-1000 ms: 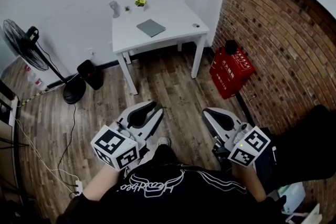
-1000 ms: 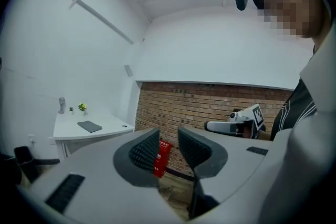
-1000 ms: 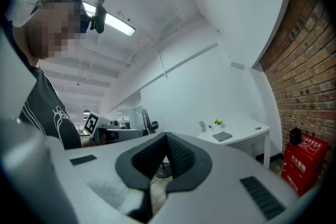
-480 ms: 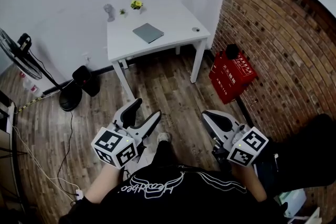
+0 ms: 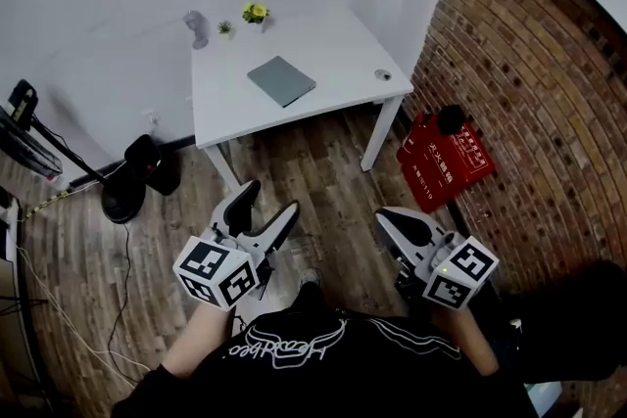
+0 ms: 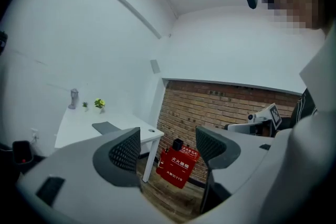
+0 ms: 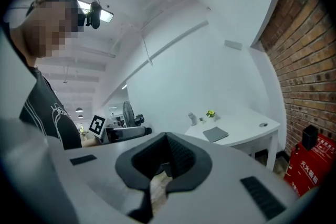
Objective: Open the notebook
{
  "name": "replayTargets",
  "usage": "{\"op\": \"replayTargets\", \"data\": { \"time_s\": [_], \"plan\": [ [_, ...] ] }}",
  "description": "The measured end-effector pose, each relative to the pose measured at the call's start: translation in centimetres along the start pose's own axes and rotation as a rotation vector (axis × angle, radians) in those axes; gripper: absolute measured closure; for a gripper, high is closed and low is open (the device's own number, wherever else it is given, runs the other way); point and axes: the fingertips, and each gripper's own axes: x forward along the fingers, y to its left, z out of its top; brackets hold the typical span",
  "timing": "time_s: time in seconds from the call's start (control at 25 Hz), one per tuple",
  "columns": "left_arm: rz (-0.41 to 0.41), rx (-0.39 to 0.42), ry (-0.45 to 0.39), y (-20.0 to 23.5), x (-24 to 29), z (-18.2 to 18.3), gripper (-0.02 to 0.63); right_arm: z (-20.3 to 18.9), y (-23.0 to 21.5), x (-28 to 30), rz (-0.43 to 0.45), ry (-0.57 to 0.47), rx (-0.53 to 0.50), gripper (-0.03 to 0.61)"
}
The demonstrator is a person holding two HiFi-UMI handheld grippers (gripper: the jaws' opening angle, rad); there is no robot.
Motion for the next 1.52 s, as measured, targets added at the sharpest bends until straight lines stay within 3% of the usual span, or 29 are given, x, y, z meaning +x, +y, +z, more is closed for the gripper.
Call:
{"op": "replayTargets", "data": {
  "time_s": [0.32,0.8,1.12,1.52],
  "plan": [
    [-0.008,0.064,0.02,8.7,7.8,3.8,0.282,3.7,-7.3,10.0,-0.009,0.027,-0.01,0.574],
    [-0.011,0.082,0.061,13.6,13.6,4.4,0.282,4.0,-12.4,14.7,-0.013,0.038,0.008,0.575],
    [0.037,0.091,0.081,15.6,18.2,4.9,0.282,5.8,-17.7,17.2,0.02,0.018,0.005,0.574],
    [0.172,0.051,0.161,21.1,25.9,3.8,0.282,7.5,-27.6,22.5,0.095,0.068,0.029,0.574]
  ]
}}
